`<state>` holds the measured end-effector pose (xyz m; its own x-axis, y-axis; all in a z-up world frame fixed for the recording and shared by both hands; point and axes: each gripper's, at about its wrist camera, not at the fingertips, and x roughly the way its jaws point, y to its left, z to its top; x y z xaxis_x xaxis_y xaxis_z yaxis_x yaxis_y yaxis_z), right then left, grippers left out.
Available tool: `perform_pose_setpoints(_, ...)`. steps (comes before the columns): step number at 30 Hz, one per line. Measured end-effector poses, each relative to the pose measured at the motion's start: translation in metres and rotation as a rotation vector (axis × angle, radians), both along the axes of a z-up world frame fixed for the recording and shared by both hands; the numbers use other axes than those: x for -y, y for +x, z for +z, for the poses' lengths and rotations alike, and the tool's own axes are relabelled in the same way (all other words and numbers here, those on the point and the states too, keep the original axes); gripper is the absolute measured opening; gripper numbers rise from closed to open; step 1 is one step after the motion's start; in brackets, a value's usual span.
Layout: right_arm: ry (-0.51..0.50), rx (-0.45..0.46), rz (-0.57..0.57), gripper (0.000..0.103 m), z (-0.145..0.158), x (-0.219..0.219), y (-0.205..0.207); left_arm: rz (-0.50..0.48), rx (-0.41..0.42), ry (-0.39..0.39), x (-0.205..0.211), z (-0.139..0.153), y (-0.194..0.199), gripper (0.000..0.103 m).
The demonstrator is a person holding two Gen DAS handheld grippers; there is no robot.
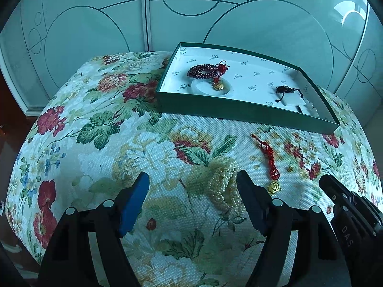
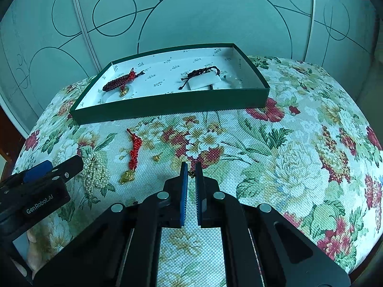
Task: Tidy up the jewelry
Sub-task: 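Grasp the white pearl strand with the left tool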
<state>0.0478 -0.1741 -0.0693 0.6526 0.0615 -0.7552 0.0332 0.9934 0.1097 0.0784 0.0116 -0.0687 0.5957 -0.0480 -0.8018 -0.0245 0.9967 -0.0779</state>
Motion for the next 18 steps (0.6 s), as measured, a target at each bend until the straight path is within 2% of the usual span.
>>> perform_pose_setpoints(13,0.050,-0.014,-0.010,0.006,-0.007,0.015,0.001,-0.032,-0.050,0.002,0.024,-0.021,0.010,0.074)
perform_pose_setpoints(18,0.061,-0.021,-0.011,0.006,-0.010,0.017,0.002,-0.040,-0.030,0.019,0.028,-0.022,0.010,0.074)
